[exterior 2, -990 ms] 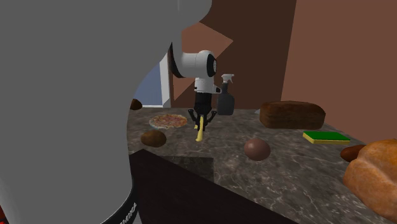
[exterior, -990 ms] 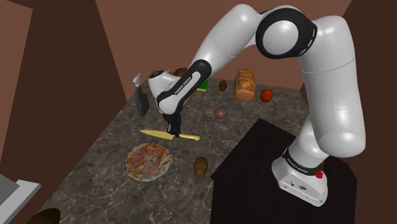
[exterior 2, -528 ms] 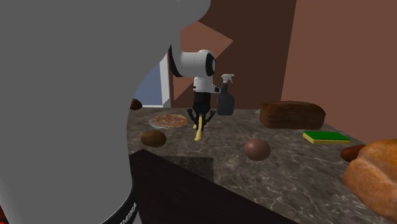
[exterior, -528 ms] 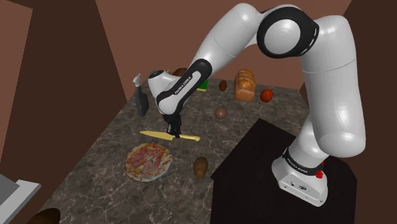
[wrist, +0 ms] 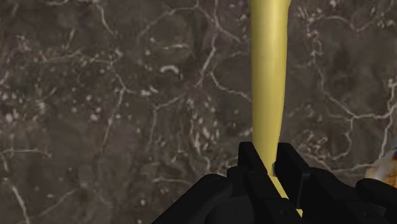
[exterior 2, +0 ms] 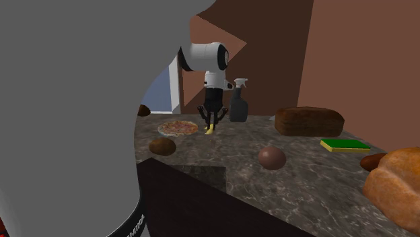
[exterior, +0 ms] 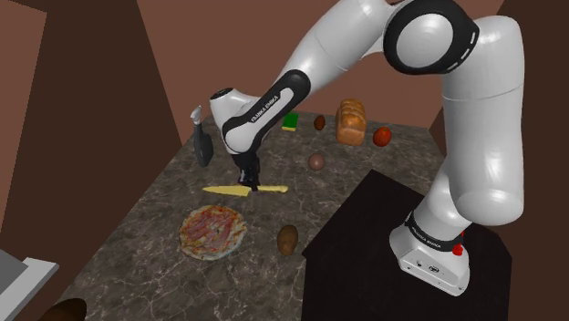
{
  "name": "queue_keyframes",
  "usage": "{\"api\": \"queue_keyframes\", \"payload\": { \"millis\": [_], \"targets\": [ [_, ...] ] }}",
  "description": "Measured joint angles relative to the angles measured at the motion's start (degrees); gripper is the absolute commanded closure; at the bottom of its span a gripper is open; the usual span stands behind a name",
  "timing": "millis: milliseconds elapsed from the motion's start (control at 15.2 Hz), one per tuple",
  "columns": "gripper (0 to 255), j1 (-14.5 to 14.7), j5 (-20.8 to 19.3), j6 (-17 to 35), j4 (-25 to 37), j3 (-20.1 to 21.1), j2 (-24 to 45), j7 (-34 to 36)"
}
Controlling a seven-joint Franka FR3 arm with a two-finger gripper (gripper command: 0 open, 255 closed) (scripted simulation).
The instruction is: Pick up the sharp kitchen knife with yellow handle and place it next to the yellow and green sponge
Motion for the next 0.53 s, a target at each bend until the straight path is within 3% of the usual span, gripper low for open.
{"api": "queue_keyframes", "payload": {
  "millis": [264,330,528],
  "targets": [
    [255,-0.11,0.36,-2.16,-0.23,0.24,-2.41,-0.13],
    [0,-0.11,0.36,-2.16,-0.22,0.24,-2.43,-0.13],
    [0,0.14,0.99,-0.26,0.0,-0.18,-0.49,2.28]
  ]
}}
